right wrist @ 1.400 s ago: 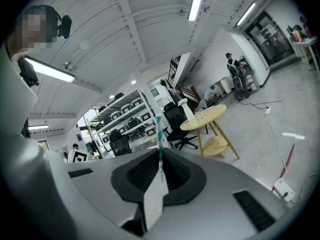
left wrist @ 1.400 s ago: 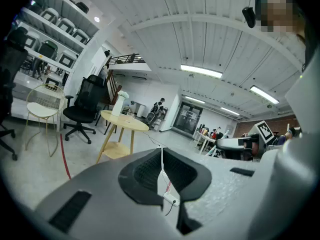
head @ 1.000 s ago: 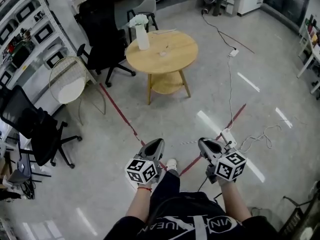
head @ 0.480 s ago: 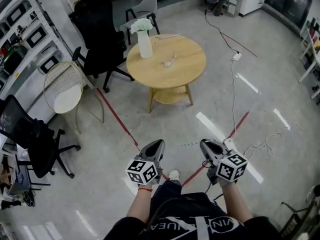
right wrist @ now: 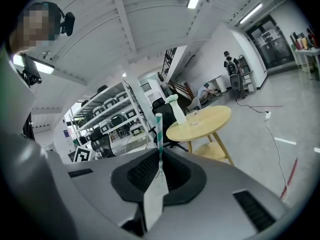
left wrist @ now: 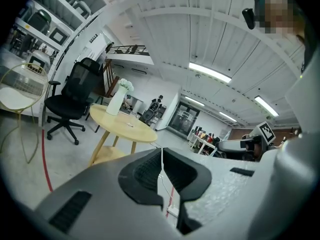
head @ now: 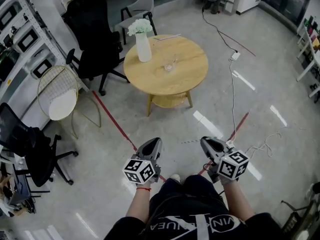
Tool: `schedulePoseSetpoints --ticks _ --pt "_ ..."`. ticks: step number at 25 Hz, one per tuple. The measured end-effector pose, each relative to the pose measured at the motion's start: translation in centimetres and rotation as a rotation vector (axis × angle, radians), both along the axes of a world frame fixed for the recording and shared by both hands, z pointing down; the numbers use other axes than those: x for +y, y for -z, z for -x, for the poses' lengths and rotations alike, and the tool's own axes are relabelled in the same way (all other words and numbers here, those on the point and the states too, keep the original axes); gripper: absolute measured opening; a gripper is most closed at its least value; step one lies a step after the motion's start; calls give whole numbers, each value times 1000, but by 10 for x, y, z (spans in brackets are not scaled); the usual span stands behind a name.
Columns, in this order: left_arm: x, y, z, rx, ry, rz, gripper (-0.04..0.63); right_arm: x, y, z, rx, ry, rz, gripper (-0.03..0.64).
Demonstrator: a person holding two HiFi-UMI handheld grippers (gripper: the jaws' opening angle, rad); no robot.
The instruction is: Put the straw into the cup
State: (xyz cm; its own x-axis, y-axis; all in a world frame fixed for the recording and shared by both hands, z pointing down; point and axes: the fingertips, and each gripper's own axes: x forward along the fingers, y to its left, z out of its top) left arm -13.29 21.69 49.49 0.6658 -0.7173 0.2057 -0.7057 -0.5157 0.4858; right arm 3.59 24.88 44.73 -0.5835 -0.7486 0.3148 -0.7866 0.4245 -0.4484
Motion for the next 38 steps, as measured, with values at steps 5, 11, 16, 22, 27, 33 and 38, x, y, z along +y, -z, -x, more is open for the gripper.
schedulePoseSetpoints --ticks 5,11,16,22,27,33,38 --pt "-13 -8 -1 2 5 21 17 -24 -1 1 -19 4 3 21" --pt "-55 -8 -1 -26 30 13 17 -71 -7 3 -47 41 -6 21" --pt "-112 1 -8 -43 48 -4 17 -130 -2 -1 -64 78 -24 21" --pt "-177 0 -29 -55 42 -4 17 -201 -5 -7 -87 119 -19 21" --pt "-216 -12 -41 -63 56 35 17 -255 -9 -19 -120 122 0 21" --pt "-261 -14 -58 -71 76 45 17 -302 -11 -31 -135 148 11 21" --pt "-289 -13 -74 -96 78 33 17 -334 -9 -41 -146 176 2 21"
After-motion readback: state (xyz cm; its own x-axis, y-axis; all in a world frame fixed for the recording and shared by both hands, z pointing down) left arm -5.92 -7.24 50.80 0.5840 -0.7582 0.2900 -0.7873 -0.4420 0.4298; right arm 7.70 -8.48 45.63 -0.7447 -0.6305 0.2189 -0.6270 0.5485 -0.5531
